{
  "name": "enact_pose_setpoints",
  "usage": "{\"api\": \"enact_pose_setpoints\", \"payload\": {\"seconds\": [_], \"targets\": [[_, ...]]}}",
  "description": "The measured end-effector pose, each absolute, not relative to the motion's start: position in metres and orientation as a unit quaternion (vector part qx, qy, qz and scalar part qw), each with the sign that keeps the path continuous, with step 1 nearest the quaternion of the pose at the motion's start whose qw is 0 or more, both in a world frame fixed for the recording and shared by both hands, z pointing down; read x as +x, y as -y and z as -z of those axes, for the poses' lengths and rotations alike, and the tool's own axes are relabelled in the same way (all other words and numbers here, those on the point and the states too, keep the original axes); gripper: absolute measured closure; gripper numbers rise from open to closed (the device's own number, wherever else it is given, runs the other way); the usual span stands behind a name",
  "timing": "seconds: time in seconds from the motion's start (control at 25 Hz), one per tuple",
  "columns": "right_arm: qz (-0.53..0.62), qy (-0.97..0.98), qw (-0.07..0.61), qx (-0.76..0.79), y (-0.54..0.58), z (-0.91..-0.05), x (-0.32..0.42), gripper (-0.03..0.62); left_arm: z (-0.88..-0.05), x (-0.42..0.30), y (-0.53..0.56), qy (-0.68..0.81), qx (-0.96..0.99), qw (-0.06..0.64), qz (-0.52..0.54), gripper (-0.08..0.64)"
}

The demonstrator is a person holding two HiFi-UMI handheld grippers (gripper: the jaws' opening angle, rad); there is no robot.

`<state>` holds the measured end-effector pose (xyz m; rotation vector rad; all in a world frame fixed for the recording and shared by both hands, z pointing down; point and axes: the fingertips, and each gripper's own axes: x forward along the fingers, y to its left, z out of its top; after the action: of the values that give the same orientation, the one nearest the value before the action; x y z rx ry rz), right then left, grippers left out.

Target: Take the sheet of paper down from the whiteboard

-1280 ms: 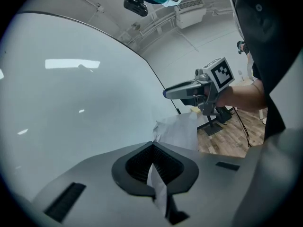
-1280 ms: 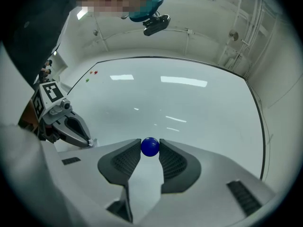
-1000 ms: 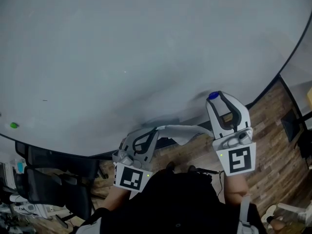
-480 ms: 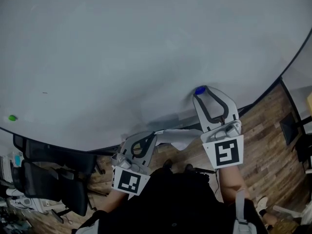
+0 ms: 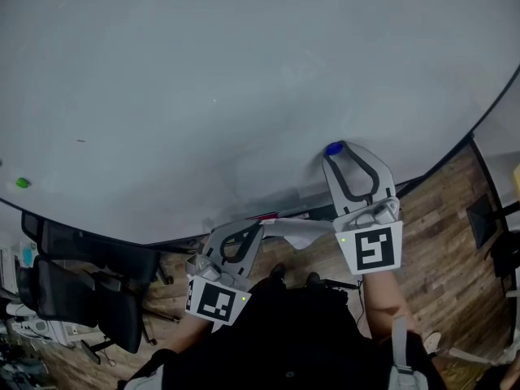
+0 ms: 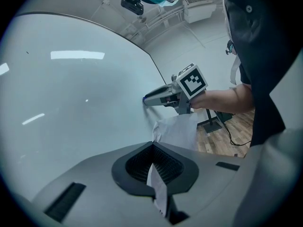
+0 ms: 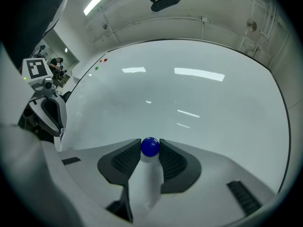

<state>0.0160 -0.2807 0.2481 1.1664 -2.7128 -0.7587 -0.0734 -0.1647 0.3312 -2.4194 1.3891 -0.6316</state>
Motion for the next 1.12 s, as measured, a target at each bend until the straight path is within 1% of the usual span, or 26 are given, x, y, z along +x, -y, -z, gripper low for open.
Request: {"api": "enact_pose_setpoints", "payload": {"seconds": [0.2, 0.32, 0.36, 0.52, 0.8, 1.12], "targets": [[0.251, 0.888, 0.041, 0.384, 0.282, -0.247, 0.015, 0.463, -0.333, -0.075, 0.161, -0.485, -0.835, 0.136, 0.220, 0.549], [0.204, 0.893, -0.024, 0.400, 0.278, -0.239, 0.020, 0.463, -0.337, -0.075, 0.159, -0.490, -0.833, 0.131, 0.221, 0.549], [0.194, 0.893, -0.032, 0.404, 0.275, -0.238, 0.023, 0.463, -0.339, -0.075, 0.157, -0.491, -0.832, 0.131, 0.222, 0.549], [0.178, 0.896, -0.019, 0.405, 0.264, -0.248, 0.038, 0.463, -0.347, -0.077, 0.156, -0.496, -0.828, 0.126, 0.229, 0.550], [0.143, 0.906, 0.006, 0.398, 0.244, -0.284, 0.063, 0.463, -0.365, -0.079, 0.161, -0.496, -0.835, 0.097, 0.218, 0.549], [0.147, 0.908, 0.022, 0.391, 0.236, -0.299, 0.073, 0.466, -0.373, -0.069, 0.159, -0.499, -0.837, 0.086, 0.208, 0.549]]}}
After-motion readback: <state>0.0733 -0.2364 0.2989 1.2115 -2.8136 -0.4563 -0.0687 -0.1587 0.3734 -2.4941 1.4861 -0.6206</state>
